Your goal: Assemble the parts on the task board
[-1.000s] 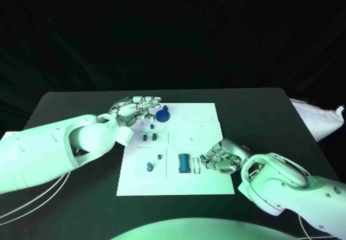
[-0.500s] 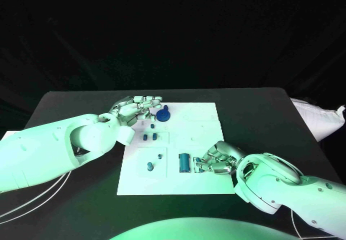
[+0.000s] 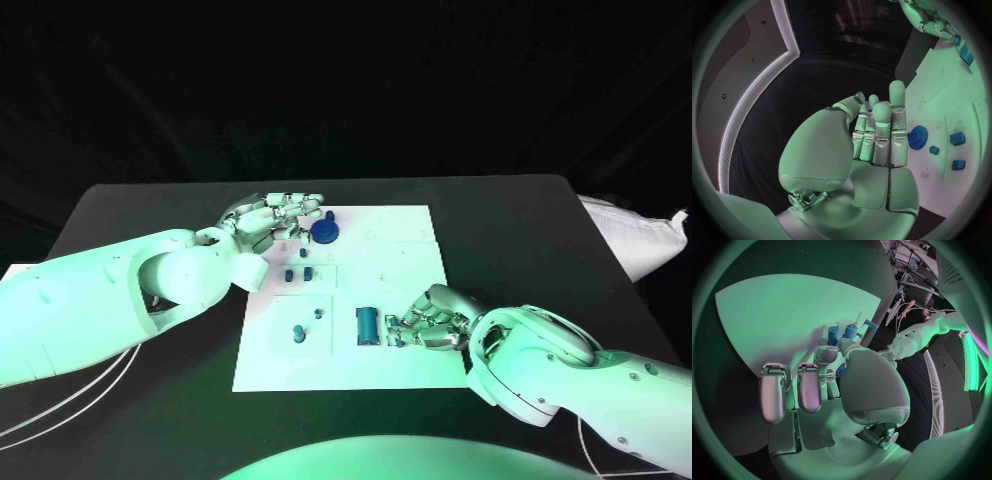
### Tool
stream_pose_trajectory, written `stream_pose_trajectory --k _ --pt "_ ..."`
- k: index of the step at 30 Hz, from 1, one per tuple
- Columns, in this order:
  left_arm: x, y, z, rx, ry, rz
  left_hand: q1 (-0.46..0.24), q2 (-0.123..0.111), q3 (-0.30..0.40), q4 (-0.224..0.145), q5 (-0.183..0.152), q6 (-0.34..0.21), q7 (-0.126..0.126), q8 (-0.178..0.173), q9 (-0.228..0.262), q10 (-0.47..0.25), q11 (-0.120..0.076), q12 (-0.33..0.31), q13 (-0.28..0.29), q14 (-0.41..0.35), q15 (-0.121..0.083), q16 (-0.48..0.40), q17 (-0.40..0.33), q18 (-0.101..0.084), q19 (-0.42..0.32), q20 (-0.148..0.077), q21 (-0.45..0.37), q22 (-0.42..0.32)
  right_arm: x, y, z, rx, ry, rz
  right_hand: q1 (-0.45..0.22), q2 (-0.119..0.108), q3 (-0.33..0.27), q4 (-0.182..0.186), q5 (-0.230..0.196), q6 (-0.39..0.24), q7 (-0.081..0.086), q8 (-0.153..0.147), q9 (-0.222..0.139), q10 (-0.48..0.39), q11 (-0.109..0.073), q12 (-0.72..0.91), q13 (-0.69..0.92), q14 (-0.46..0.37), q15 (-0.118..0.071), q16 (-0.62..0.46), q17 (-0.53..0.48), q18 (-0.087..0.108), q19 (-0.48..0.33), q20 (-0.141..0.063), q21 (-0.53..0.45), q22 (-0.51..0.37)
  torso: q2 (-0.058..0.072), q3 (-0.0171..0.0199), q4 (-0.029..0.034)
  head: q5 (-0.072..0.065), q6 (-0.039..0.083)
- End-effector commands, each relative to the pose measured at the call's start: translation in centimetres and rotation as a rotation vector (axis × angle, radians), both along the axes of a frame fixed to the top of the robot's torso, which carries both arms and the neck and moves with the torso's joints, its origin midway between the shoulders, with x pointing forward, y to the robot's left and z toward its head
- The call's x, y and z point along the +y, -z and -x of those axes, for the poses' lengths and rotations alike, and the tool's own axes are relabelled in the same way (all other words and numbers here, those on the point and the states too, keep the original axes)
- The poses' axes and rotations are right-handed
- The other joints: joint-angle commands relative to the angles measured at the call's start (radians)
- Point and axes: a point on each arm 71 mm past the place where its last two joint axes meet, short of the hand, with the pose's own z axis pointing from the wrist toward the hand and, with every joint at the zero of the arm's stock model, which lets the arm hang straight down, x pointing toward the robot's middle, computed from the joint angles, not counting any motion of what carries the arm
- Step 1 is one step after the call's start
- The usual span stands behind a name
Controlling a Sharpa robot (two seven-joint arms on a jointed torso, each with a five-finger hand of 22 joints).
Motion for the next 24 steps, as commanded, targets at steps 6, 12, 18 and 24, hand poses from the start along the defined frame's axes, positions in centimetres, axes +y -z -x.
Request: stream_pose_trajectory --k 6,12,18,24 --pt "-0.31 -0.09 0.12 -0.003 0.022 0.013 -0.006 0.003 -0.006 0.0 0.006 -0.007 -0.001 0.004 0.0 -0.005 0.001 0.003 0.001 -0.008 -0.003 0.0 -0.001 0.018 -0.002 0.008 -0.003 -0.001 0.3 0.22 0.05 0.016 -0.045 0.036 -0.07 0.004 -0.068 0.004 -0.054 0.014 0.001 0.006 0.002 0.004 -0.002 -0.008 0.0 0.058 -0.004 -0.004 0.005 -0.01 0.0 -0.006 0.001 0.101 0.0 -0.0004 0.0009 -0.001 0.0" --pt "-0.29 -0.08 0.11 -0.002 0.022 0.012 -0.006 0.003 -0.006 0.0 0.006 -0.007 -0.001 0.004 0.0 -0.005 0.001 0.003 0.001 -0.008 -0.003 0.0 -0.001 0.018 -0.002 0.008 -0.003 -0.001 0.47 0.18 0.04 0.011 -0.055 0.041 -0.094 0.015 -0.12 0.004 -0.097 0.018 -0.003 0.006 0.003 0.008 -0.005 0.003 0.009 0.06 -0.006 -0.001 0.012 -0.011 0.002 -0.008 0.003 0.104 0.0 0.0001 0.0002 -0.001 -0.001" --pt "-0.28 -0.08 0.12 -0.002 0.023 0.012 -0.006 0.003 -0.006 0.0 0.006 -0.007 -0.001 0.004 0.0 -0.005 0.001 0.003 0.001 -0.008 -0.003 0.0 -0.001 0.018 -0.002 0.008 -0.003 -0.001 0.64 0.13 0.13 0.013 -0.066 0.042 -0.105 0.036 -0.146 0.005 -0.102 0.028 -0.007 0.01 0.005 0.017 -0.008 0.024 0.023 0.064 -0.009 0.011 0.032 -0.012 0.004 -0.01 0.005 0.108 0.001 0.0 -0.0004 -0.005 -0.001" --pt "-0.28 -0.07 0.11 -0.001 0.024 0.012 -0.006 0.003 -0.006 0.0 0.006 -0.007 -0.001 0.004 0.0 -0.005 0.001 0.003 0.001 -0.008 -0.003 0.0 -0.001 0.018 -0.002 0.008 -0.003 -0.001 0.84 0.0 0.27 0.013 -0.075 0.038 -0.11 0.052 -0.16 0.005 -0.097 0.035 -0.01 0.012 0.007 0.025 -0.011 0.042 0.035 0.067 -0.011 0.022 0.048 -0.014 0.01 -0.011 0.011 0.116 0.0 0.0004 0.0008 -0.005 -0.004"
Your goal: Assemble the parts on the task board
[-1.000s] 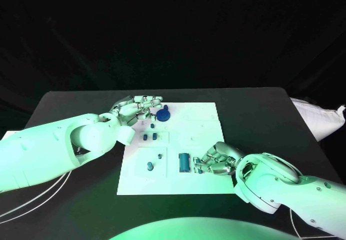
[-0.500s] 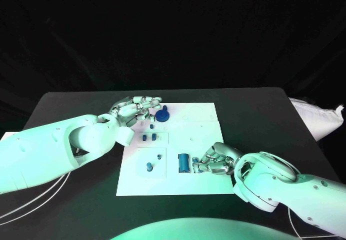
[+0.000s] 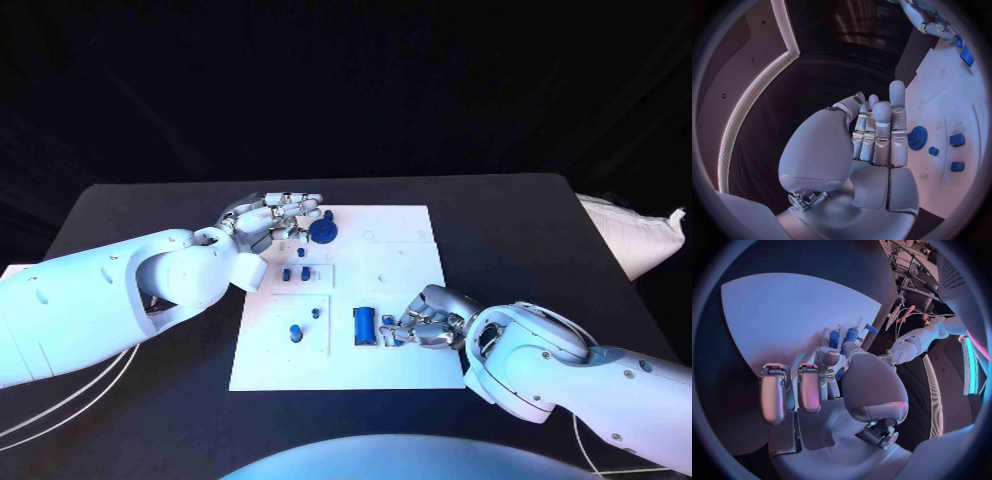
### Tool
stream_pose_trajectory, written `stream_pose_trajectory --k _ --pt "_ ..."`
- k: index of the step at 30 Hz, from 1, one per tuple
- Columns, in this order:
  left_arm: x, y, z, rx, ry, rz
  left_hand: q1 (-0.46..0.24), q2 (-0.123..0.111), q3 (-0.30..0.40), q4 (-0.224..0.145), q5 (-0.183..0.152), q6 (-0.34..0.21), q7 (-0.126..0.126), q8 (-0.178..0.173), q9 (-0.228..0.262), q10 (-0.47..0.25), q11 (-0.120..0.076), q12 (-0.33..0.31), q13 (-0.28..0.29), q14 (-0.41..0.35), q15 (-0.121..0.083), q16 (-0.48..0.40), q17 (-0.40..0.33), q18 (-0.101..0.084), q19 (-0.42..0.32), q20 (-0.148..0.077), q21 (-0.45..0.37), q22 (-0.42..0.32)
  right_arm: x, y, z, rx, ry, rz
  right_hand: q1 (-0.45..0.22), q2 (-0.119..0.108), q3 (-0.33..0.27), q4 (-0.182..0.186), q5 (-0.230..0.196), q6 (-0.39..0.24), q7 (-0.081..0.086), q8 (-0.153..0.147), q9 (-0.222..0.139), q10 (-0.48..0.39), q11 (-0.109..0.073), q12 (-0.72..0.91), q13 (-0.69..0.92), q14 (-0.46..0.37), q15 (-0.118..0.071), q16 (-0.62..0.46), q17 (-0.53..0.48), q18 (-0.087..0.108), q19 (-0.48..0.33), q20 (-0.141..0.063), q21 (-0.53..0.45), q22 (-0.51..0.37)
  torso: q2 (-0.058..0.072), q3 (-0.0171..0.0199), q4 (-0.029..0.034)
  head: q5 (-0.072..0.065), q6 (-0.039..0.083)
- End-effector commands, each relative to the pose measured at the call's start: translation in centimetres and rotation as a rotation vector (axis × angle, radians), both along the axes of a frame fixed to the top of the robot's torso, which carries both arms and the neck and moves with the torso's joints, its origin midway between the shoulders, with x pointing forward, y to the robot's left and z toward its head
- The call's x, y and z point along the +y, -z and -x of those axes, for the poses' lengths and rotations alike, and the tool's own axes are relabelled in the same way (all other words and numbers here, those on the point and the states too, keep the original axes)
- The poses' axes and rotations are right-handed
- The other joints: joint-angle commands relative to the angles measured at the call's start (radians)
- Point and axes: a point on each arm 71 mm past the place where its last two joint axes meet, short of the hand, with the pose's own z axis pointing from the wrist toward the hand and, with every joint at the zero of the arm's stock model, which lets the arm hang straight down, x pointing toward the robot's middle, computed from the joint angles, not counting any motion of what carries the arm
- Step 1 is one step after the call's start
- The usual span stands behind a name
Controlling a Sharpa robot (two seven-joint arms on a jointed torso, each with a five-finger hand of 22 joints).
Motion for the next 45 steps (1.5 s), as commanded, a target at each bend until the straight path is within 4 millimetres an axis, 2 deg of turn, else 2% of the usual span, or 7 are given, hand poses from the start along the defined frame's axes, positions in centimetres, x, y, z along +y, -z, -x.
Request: stream_pose_trajectory --k 1,5,10,19,30,34,45 --pt "-0.25 -0.09 0.09 -0.003 0.021 0.013 -0.006 0.003 -0.006 0.0 0.006 -0.007 -0.001 0.004 0.0 -0.005 0.001 0.003 0.001 -0.008 -0.003 0.0 -0.001 0.018 -0.002 0.008 -0.003 -0.001 0.45 -0.07 0.34 0.006 -0.035 0.008 -0.001 0.015 -0.009 0.0 0.003 0.008 0.0 0.006 0.001 0.013 -0.001 0.009 0.005 0.071 -0.007 0.007 0.054 -0.015 0.008 -0.009 0.008 0.119 0.0 0.0008 0.0008 0.0 -0.003" --pt "-0.17 -0.08 0.08 -0.003 0.02 0.012 -0.006 0.003 -0.006 0.0 0.006 -0.007 -0.001 0.004 0.0 -0.005 0.001 0.003 0.001 -0.008 -0.003 0.0 -0.001 0.018 -0.002 0.008 -0.003 -0.001 0.69 -0.29 0.53 0.0 -0.04 0.0 -0.004 0.019 -0.016 0.001 0.009 0.01 -0.001 0.006 0.002 0.015 -0.002 0.012 0.007 0.071 -0.008 0.009 0.056 -0.015 0.01 -0.009 0.01 0.122 0.0 0.0016 0.0004 0.003 -0.005" --pt "-0.14 -0.07 0.08 -0.003 0.021 0.011 -0.007 0.004 -0.007 0.001 0.006 -0.008 -0.001 0.005 0.0 -0.007 0.001 0.004 0.001 -0.009 -0.002 0.0 -0.003 0.018 -0.002 0.008 -0.004 -0.002 0.55 -0.35 0.48 -0.017 -0.042 0.012 -0.006 0.02 -0.02 0.0 0.012 0.01 -0.002 0.006 0.002 0.015 -0.002 0.012 0.008 0.071 -0.009 0.009 0.056 -0.015 0.01 -0.01 0.01 0.122 -0.001 0.0001 -0.0001 0.002 -0.006" --pt "-0.1 -0.06 0.07 -0.003 0.022 0.009 -0.008 0.004 -0.008 0.001 0.006 -0.008 -0.001 0.005 0.0 -0.008 0.002 0.005 0.002 -0.01 -0.002 0.0 -0.004 0.018 -0.003 0.009 -0.004 -0.002 -0.18 -0.05 0.06 -0.055 -0.069 0.088 0.01 0.012 -0.04 -0.007 0.004 0.009 -0.002 0.004 0.001 0.014 -0.002 0.004 0.005 0.07 -0.009 0.009 0.056 -0.016 0.011 -0.011 0.011 0.123 -0.001 0.0004 -0.0002 0.001 -0.004" --pt "-0.07 -0.02 0.02 -0.002 0.021 0.008 -0.008 0.004 -0.008 0.001 0.006 -0.008 -0.001 0.005 0.0 -0.008 0.002 0.005 0.002 -0.01 -0.002 0.0 -0.004 0.018 -0.003 0.009 -0.004 -0.002 0.48 -0.35 0.33 -0.09 -0.125 0.11 0.037 0.003 -0.08 -0.006 -0.049 0.009 0.0 0.0 0.001 0.011 -0.001 -0.004 0.004 0.07 -0.008 0.008 0.056 -0.016 0.01 -0.01 0.01 0.123 0.0 0.0002 0.0007 -0.002 -0.003" --pt "-0.01 0.0 0.0 -0.001 0.019 0.006 -0.008 0.004 -0.008 0.001 0.006 -0.008 -0.001 0.005 0.0 -0.008 0.002 0.005 0.002 -0.01 -0.002 0.0 -0.004 0.018 -0.003 0.009 -0.004 -0.002 0.56 -0.48 0.38 -0.105 -0.12 0.101 0.02 0.012 -0.102 0.001 -0.059 0.01 0.0 -0.001 0.001 0.013 0.0 -0.003 0.006 0.07 -0.007 0.009 0.058 -0.016 0.01 -0.009 0.011 0.125 0.0 0.0006 0.0001 -0.001 -0.003" --pt "0.06 0.05 -0.06 0.001 0.018 0.003 -0.008 0.005 -0.008 0.001 0.006 -0.008 -0.001 0.006 0.0 -0.009 0.002 0.006 0.002 -0.01 -0.002 0.001 -0.004 0.018 -0.003 0.009 -0.005 -0.002 0.43 -0.48 0.33 -0.112 -0.106 0.095 0.014 0.021 -0.11 0.001 -0.056 0.011 0.0 -0.001 0.001 0.013 -0.001 -0.003 0.007 0.07 -0.007 0.01 0.059 -0.016 0.011 -0.009 0.012 0.125 0.0 0.0007 0.0006 -0.002 -0.002"
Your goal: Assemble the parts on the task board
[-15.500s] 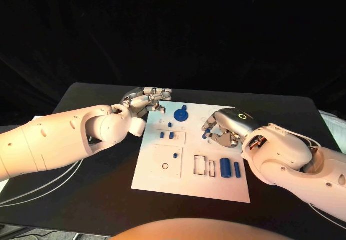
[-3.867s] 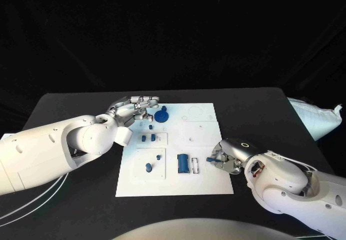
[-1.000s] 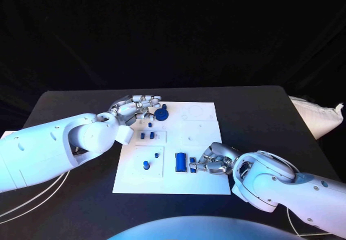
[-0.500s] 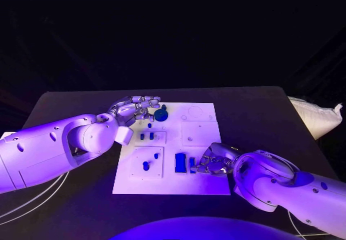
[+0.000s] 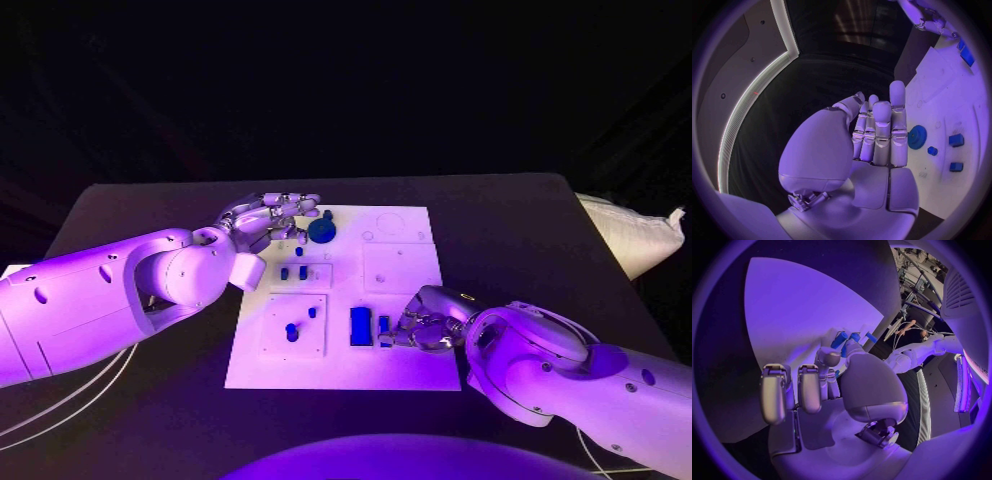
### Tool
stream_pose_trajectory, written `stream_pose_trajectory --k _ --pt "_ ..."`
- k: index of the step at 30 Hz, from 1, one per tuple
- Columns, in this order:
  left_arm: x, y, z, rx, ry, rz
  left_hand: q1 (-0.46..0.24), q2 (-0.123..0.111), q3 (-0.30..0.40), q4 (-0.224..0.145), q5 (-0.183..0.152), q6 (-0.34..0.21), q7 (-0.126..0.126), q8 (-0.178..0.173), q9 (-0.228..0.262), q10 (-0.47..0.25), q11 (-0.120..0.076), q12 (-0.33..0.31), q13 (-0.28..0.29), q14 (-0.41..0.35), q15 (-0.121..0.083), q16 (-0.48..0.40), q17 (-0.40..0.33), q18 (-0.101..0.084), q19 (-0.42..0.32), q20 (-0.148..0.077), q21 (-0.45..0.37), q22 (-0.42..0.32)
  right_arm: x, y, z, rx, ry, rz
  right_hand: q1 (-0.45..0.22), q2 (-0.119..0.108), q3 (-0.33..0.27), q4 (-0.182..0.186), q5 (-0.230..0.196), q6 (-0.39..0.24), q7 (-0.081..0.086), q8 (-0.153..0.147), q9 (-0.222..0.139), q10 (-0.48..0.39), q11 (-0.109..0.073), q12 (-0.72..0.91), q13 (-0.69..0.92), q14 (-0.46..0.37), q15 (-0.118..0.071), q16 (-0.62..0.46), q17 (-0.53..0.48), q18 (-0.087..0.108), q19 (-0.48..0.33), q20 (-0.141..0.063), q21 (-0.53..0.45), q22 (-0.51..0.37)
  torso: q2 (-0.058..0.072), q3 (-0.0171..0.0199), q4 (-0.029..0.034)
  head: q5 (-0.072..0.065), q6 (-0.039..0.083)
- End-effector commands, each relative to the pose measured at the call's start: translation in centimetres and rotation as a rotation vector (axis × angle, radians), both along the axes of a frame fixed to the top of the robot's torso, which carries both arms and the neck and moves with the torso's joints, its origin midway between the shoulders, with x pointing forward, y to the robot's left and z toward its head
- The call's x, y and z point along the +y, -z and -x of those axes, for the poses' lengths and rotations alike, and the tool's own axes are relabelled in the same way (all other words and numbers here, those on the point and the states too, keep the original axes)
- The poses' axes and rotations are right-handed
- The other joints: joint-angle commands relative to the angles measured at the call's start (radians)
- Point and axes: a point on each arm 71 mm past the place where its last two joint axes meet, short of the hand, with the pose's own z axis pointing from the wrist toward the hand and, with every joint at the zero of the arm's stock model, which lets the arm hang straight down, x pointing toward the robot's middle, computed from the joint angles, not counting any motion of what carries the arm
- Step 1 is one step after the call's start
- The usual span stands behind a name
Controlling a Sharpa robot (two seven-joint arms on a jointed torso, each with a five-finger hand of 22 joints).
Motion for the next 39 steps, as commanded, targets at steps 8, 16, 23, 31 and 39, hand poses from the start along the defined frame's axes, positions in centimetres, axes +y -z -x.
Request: stream_pose_trajectory --k 8,16,23,31,39 --pt "-0.3 0.0 0.1 -0.003 0.021 0.009 -0.008 0.005 -0.005 -0.002 0.006 -0.008 -0.001 0.006 0.0 -0.005 -0.002 0.006 0.001 -0.006 0.002 0.001 -0.001 0.018 0.001 0.005 -0.005 -0.001 0.0 0.2 0.0 0.0 -0.02 0.017 0.093 0.009 -0.014 -0.04 -0.02 0.007 0.001 -0.003 0.0 0.004 0.0 -0.004 0.004 0.067 -0.006 0.007 0.061 -0.016 0.011 -0.003 0.005 0.126 0.001 -0.0003 0.0003 -0.002 -0.002" --pt "-0.4 0.0 0.1 -0.004 0.025 0.006 -0.008 0.005 -0.005 -0.002 0.006 -0.008 -0.001 0.006 0.0 -0.005 -0.002 0.006 0.001 -0.006 0.002 0.001 -0.001 0.018 0.001 0.005 -0.005 -0.001 0.3 0.9 -0.6 -0.016 -0.006 0.025 0.195 0.034 -0.003 -0.086 -0.117 0.009 -0.001 -0.006 0.0 0.004 -0.002 -0.008 0.005 0.067 -0.007 0.007 0.062 -0.016 0.011 -0.004 0.005 0.128 0.001 0.0013 0.0029 0.002 -0.006" --pt "-0.2 0.0 0.0 -0.004 0.022 0.003 -0.008 0.005 -0.005 -0.002 0.006 -0.008 -0.001 0.006 0.0 -0.005 -0.002 0.006 0.001 -0.006 0.002 0.001 -0.001 0.018 0.001 0.005 -0.005 -0.001 0.3 1.1 -0.9 -0.034 0.014 0.014 0.193 0.046 -0.006 -0.079 -0.13 0.011 0.001 -0.006 -0.001 0.007 -0.001 -0.003 0.008 0.068 -0.007 0.009 0.066 -0.017 0.013 -0.004 0.007 0.13 0.0 0.0008 0.0022 0.005 -0.006" --pt "-0.1 0.1 0.1 -0.002 0.02 0.001 -0.008 0.005 -0.005 -0.002 0.006 -0.008 -0.001 0.006 0.0 -0.005 -0.002 0.006 0.001 -0.006 0.002 0.001 -0.001 0.018 0.001 0.005 -0.005 -0.001 0.3 0.7 -0.5 -0.028 0.02 -0.046 0.143 0.023 -0.055 -0.039 -0.082 0.007 0.005 -0.011 -0.003 0.003 0.003 -0.02 0.001 0.066 -0.003 0.002 0.055 -0.015 0.009 -0.001 0.002 0.124 0.0 0.0017 0.0 0.007 -0.006" --pt "0.0 0.3 0.1 0.001 0.016 -0.003 -0.008 0.005 -0.005 -0.002 0.006 -0.008 -0.001 0.006 0.0 -0.005 -0.002 0.006 0.001 -0.006 0.002 0.001 -0.001 0.018 0.001 0.005 -0.005 -0.001 -0.6 -0.4 -0.7 -0.014 0.057 -0.197 0.116 0.0 -0.11 -0.006 -0.072 -0.027 0.018 -0.031 -0.01 -0.032 0.015 -0.123 -0.054 0.05 0.006 -0.046 -0.013 -0.001 -0.031 0.006 -0.04 0.07 -0.003 0.0 0.0008 0.007 0.001"
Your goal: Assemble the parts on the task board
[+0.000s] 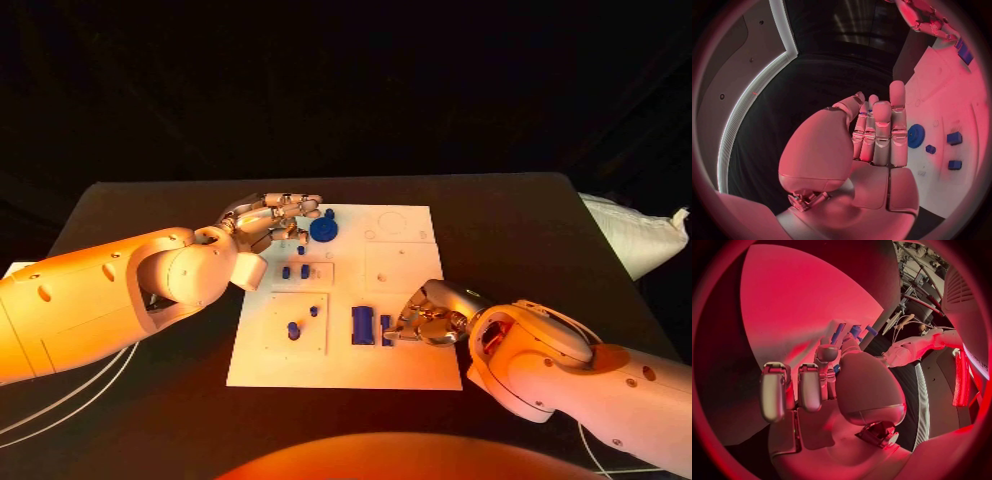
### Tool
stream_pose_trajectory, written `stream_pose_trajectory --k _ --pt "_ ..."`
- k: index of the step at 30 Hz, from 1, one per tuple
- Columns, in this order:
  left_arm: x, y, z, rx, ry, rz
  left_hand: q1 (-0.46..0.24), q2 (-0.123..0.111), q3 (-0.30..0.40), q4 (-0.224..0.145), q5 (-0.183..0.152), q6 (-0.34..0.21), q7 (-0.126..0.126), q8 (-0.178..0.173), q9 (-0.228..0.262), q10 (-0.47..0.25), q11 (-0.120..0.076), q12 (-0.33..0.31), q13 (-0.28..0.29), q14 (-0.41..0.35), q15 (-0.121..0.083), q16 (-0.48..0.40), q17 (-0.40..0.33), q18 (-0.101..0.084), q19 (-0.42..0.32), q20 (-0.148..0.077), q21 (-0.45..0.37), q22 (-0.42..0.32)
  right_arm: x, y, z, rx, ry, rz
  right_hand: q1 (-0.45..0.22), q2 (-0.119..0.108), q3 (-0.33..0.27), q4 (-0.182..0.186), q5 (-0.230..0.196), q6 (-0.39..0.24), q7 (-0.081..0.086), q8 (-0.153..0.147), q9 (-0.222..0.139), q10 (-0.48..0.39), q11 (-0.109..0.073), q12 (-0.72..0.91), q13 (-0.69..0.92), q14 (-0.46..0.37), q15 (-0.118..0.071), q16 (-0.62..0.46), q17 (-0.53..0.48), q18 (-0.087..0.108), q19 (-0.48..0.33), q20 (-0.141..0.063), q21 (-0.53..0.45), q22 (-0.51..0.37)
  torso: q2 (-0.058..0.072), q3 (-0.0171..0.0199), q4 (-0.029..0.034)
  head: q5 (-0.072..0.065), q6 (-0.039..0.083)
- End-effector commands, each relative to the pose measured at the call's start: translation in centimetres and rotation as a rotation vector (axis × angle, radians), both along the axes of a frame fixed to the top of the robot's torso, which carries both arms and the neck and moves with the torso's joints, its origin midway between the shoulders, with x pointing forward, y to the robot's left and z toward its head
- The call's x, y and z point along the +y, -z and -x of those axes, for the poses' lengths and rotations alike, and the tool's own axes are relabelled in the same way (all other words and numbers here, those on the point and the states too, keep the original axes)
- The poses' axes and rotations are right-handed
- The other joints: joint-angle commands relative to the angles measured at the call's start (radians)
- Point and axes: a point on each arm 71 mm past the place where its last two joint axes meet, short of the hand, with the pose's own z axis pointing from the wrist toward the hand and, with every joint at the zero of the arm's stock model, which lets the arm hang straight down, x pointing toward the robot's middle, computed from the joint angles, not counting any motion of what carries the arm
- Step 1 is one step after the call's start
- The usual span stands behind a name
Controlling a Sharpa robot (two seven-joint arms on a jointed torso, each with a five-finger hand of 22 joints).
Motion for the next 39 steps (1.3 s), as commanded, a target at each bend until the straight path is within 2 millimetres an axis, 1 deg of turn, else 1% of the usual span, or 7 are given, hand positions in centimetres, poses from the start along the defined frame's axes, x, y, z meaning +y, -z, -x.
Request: stream_pose_trajectory --k 1,8,12,23,35,36,39 --pt "-0.1 0.0 0.0 -0.006 0.014 0.006 -0.008 0.005 -0.005 -0.002 0.006 -0.008 -0.001 0.006 0.0 -0.006 -0.002 0.006 0.001 -0.006 0.002 0.001 -0.002 0.018 0.001 0.005 -0.005 -0.001 -0.1 -0.7 -0.2 0.011 0.03 -0.151 -0.009 -0.004 -0.015 0.004 0.002 -0.022 0.006 -0.011 -0.004 -0.019 0.005 -0.048 -0.026 0.048 0.008 -0.02 -0.021 0.002 -0.017 0.002 -0.017 0.061 -0.002 -0.0008 0.0004 -0.001 0.006" --pt "0.4 1.0 -0.2 -0.001 -0.018 -0.006 -0.01 0.006 -0.006 -0.001 0.006 -0.01 -0.001 0.007 0.0 -0.008 -0.001 0.008 0.001 -0.008 0.002 0.0 -0.005 0.018 0.0 0.006 -0.006 -0.002 -1.4 -2.4 -2.1 -0.031 0.105 -0.393 0.052 0.028 -0.025 -0.013 0.036 -0.085 0.032 -0.041 -0.016 -0.113 0.028 -0.263 -0.163 -0.005 0.026 -0.194 -0.246 0.047 -0.142 0.018 -0.166 -0.123 -0.035 -0.0062 -0.0044 -0.003 0.022" --pt "1.0 1.2 -0.7 -0.014 -0.069 0.002 -0.024 0.002 -0.018 0.007 0.006 -0.014 -0.001 0.011 0.0 -0.019 0.0 0.013 0.001 -0.082 0.009 -0.065 -0.113 0.017 -0.026 0.011 -0.023 -0.01 -2.5 -3.0 -4.4 -0.042 0.143 -0.552 0.225 0.07 0.024 -0.083 0.011 -0.156 0.075 -0.078 -0.043 -0.239 0.066 -0.398 -0.288 -0.168 0.059 -0.61 -0.672 0.128 -0.421 0.044 -0.544 -0.521 -0.062 -0.0117 -0.0112 -0.001 0.038" --pt "2.9 1.7 -1.9 -0.068 -0.271 0.017 -0.026 0.007 -0.068 0.031 -0.001 -0.051 0.007 -0.001 -0.002 -0.081 0.044 -0.054 -0.065 -0.333 0.084 -0.471 -0.349 0.008 -0.33 0.089 -0.289 -0.19 -4.7 -2.7 -10.6 -0.037 0.256 -0.896 0.391 0.091 0.099 -0.123 -0.056 -0.198 0.145 -0.095 -0.163 -0.343 0.162 -0.621 -0.783 -0.413 0.188 -1.203 -1.023 0.114 -0.587 0.156 -1.001 -0.833 -0.127 -0.0232 -0.0299 0.02 0.126" --pt "3.0 3.4 -2.5 -0.074 -0.374 -0.001 0.002 0.019 -0.075 0.032 0.0 -0.037 0.0 -0.06 -0.003 -0.059 0.074 -0.182 -0.095 -0.328 0.145 -0.83 -0.538 0.024 -0.486 0.168 -0.472 -0.407 -5.4 -1.1 -13.9 -0.03 0.315 -1.059 0.328 0.09 0.16 -0.207 -0.048 -0.188 0.146 -0.093 -0.265 -0.337 0.172 -0.624 -1.007 -0.339 0.197 -1.34 -1.198 0.13 -0.485 0.185 -1.188 -1.007 -0.155 -0.0223 -0.0268 0.025 0.169" --pt "2.7 3.5 -2.3 -0.046 -0.314 -0.008 -0.428 0.047 -0.165 -0.049 -0.08 -0.344 -0.049 -0.131 -0.069 -0.382 0.025 -0.222 -0.157 -0.607 0.1 -0.902 -0.577 -0.037 -0.713 0.084 -0.542 -0.54 -5.7 -0.9 -13.8 -0.044 0.357 -0.951 -0.138 0.043 0.144 -0.284 -0.084 -0.485 0.083 -0.156 -0.296 -0.672 0.127 -0.686 -1.069 -0.682 0.165 -1.406 -1.227 0.066 -0.778 0.122 -1.261 -1.094 -0.149 -0.0233 -0.0283 0.023 0.156" --pt "2.6 3.5 -2.2 -0.05 -0.318 -0.015 -0.502 0.117 -0.184 -0.049 -0.08 -0.399 -0.057 -0.131 -0.069 -0.439 0.016 -0.234 -0.157 -0.654 0.091 -0.925 -0.589 -0.037 -0.753 0.071 -0.542 -0.573 -5.5 -1.1 -13.8 -0.05 0.36 -0.956 -0.237 0.043 0.144 -0.284 -0.086 -0.537 0.072 -0.156 -0.376 -0.731 0.117 -0.686 -1.069 -0.739 0.156 -1.406 -1.304 0.066 -0.824 0.107 -1.28 -1.118 -0.148 -0.0201 -0.0243 0.023 0.162"
